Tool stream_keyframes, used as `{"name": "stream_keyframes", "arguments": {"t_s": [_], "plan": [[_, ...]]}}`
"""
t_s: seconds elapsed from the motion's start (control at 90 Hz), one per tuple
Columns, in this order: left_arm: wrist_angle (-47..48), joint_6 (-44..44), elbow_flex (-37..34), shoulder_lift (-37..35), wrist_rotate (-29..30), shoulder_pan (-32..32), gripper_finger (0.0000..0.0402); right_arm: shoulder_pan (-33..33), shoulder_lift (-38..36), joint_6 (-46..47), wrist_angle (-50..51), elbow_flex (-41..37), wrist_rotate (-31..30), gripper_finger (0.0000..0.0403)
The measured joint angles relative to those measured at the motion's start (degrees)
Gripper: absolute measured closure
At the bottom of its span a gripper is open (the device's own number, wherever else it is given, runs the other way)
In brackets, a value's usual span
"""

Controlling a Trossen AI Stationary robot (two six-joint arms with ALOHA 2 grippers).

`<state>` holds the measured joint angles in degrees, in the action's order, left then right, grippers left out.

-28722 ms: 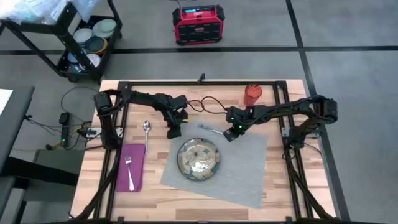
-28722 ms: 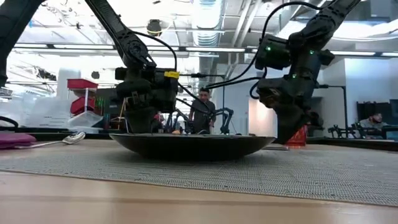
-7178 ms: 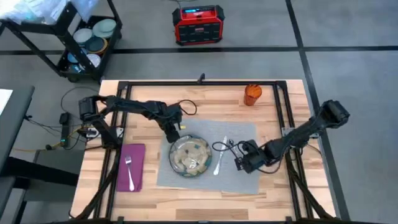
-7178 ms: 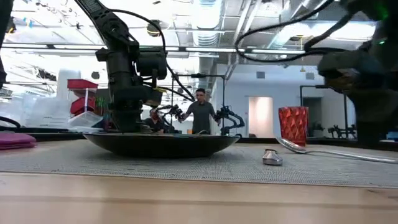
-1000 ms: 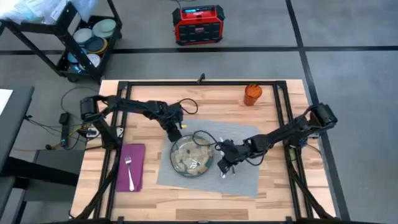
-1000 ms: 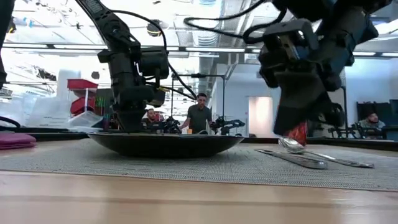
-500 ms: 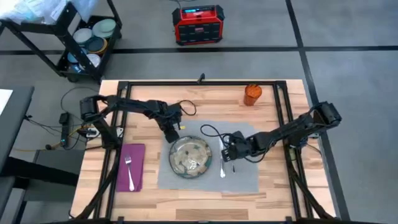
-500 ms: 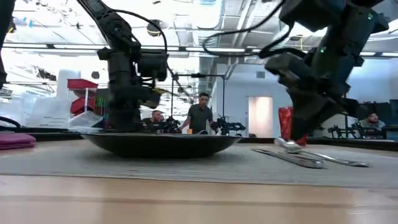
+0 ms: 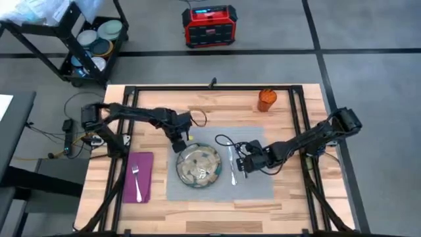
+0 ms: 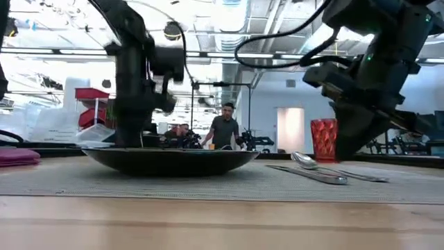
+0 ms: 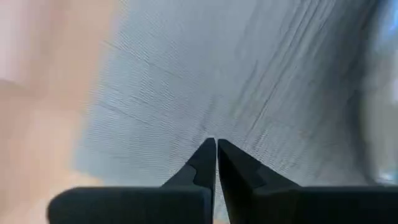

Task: Set table place
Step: Move the purple napkin to the left of the gray placemat

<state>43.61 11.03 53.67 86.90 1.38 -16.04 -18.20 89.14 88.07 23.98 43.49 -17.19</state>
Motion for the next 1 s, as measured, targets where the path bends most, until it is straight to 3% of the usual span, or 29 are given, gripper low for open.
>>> {"name": "stream_keyframes", "arguments": {"t_s": [0.2, 0.367, 0.5, 0.711, 1.0], "plan": [[16.30, 15.44, -5.61, -18.24, -1.49, 3.13, 0.0402, 0.00, 0.00, 0.03, -0.92, 0.02, 0.18, 0.0403], [18.96, 36.07, -17.16, -33.32, -8.83, 15.11, 0.0402, 0.69, -0.01, -2.39, -2.01, 0.04, 1.12, 0.0403], [15.89, 48.14, -20.47, -39.94, -9.05, 25.10, 0.0402, 1.56, -0.32, -4.12, -2.45, 0.04, 2.14, 0.0403], [14.90, 55.82, -21.08, -36.39, -9.24, 32.16, 0.0402, 2.25, -0.90, -5.64, -3.91, 0.11, 2.19, 0.0403], [12.94, 54.77, -21.12, -21.31, -11.59, 36.31, 0.0402, 5.42, -1.75, -10.96, -3.23, 0.09, 2.65, 0.0403]]}}
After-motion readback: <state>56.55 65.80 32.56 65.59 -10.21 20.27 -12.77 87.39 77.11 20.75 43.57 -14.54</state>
